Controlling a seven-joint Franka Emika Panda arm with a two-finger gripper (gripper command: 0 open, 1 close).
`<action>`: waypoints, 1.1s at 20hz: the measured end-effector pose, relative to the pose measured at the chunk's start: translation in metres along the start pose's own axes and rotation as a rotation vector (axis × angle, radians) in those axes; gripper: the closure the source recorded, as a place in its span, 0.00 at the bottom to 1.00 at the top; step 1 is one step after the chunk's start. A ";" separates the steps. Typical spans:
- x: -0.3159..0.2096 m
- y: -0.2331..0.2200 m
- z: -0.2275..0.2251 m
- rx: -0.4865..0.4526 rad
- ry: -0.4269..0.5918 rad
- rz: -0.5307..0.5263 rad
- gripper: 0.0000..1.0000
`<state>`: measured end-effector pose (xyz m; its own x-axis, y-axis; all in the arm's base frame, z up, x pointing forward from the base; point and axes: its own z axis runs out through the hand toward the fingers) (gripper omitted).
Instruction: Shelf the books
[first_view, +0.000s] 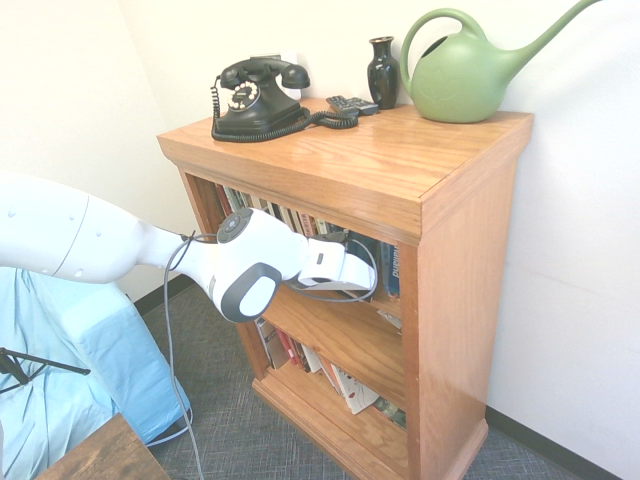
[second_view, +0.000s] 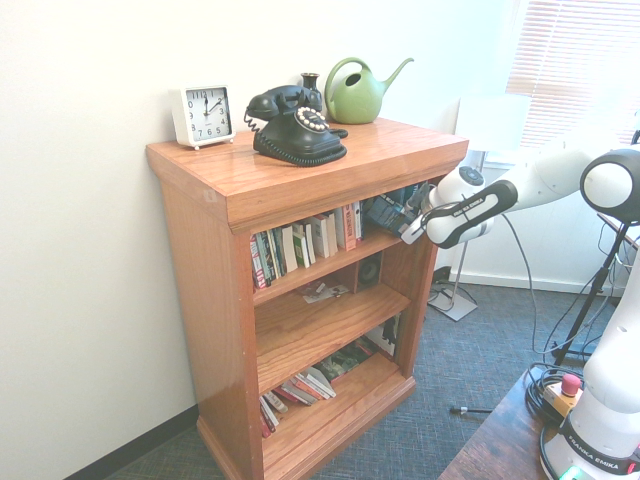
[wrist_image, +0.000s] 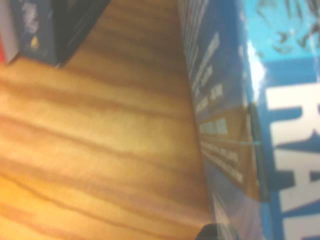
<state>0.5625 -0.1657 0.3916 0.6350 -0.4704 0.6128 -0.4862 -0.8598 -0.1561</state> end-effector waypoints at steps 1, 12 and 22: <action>0.001 0.000 0.001 0.000 0.002 0.002 1.00; 0.011 -0.018 0.016 0.022 0.007 0.041 0.00; 0.008 -0.023 0.017 0.040 -0.005 0.129 0.00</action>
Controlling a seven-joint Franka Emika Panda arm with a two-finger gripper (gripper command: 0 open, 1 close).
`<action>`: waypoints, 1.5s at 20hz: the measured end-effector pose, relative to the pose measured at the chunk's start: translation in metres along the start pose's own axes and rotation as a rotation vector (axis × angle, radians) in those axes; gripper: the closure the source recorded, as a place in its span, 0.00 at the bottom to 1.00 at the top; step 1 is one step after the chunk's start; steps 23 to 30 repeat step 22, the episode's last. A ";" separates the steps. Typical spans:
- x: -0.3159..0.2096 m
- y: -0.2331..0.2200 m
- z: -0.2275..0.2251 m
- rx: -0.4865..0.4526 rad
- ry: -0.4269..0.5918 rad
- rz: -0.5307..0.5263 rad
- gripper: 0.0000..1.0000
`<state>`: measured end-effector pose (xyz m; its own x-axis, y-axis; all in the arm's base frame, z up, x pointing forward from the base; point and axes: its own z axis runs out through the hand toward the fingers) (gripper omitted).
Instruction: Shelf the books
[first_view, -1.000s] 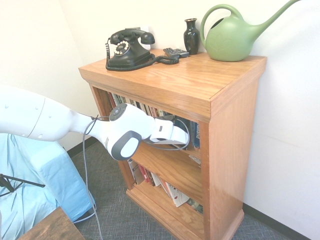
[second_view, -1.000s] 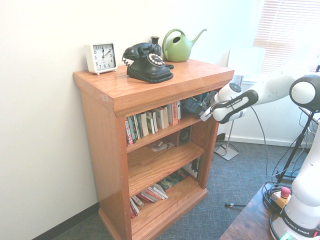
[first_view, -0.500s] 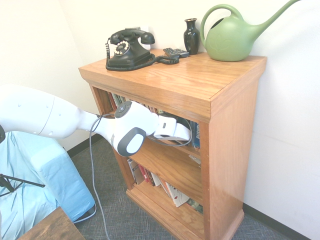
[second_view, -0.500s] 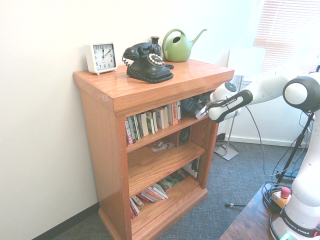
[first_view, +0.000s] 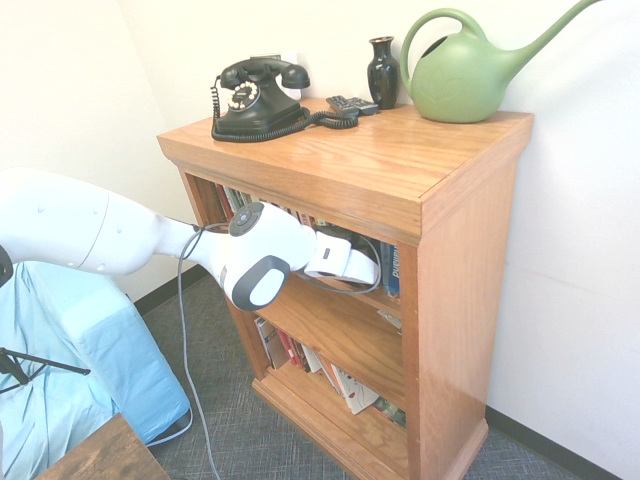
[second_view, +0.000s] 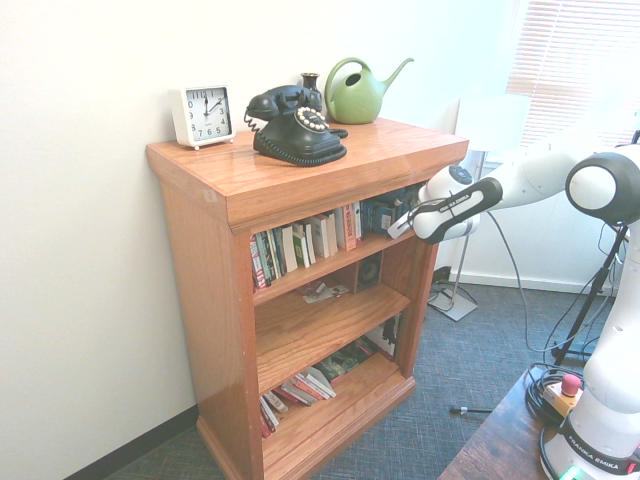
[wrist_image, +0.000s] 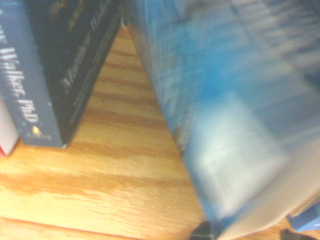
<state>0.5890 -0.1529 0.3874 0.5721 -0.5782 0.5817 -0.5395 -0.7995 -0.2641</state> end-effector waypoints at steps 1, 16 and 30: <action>0.000 0.000 0.000 0.000 0.000 0.009 0.00; -0.057 0.013 -0.033 -0.106 -0.055 -0.005 0.00; -0.094 0.190 -0.090 -0.223 -0.076 -0.038 0.00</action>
